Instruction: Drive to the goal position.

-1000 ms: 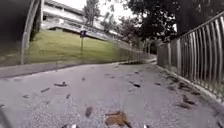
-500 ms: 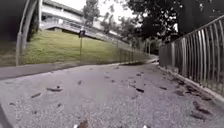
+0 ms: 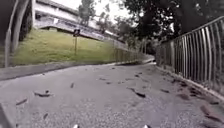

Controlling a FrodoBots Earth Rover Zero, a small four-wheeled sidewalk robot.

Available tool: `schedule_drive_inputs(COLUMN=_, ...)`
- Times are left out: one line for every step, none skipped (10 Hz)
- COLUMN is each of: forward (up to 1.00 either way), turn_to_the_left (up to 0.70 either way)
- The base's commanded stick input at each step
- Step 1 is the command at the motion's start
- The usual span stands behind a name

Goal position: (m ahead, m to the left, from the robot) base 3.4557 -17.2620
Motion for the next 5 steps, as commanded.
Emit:
schedule_drive_inputs(forward=0.5, turn_to_the_left=0.0)
schedule_drive_inputs(forward=0.5, turn_to_the_left=0.0)
schedule_drive_inputs(forward=0.5, turn_to_the_left=0.0)
schedule_drive_inputs(forward=0.5, turn_to_the_left=0.0)
schedule_drive_inputs(forward=0.5, turn_to_the_left=0.0)
